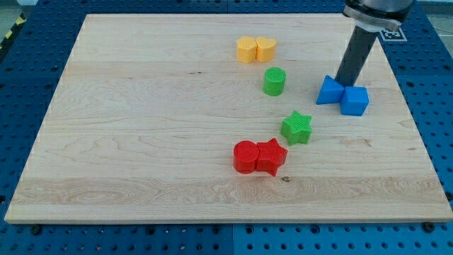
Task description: Move blue triangle to the top left of the green star
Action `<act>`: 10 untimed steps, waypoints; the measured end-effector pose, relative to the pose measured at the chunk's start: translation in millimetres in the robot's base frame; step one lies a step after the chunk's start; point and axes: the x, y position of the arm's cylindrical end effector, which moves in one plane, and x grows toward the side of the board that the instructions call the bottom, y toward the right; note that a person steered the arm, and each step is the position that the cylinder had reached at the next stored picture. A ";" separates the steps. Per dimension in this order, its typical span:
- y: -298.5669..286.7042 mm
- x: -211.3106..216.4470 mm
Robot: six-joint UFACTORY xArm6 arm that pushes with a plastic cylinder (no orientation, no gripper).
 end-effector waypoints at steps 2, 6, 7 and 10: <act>-24.6 2.0; -75.8 27.2; -81.5 30.7; -68.9 38.5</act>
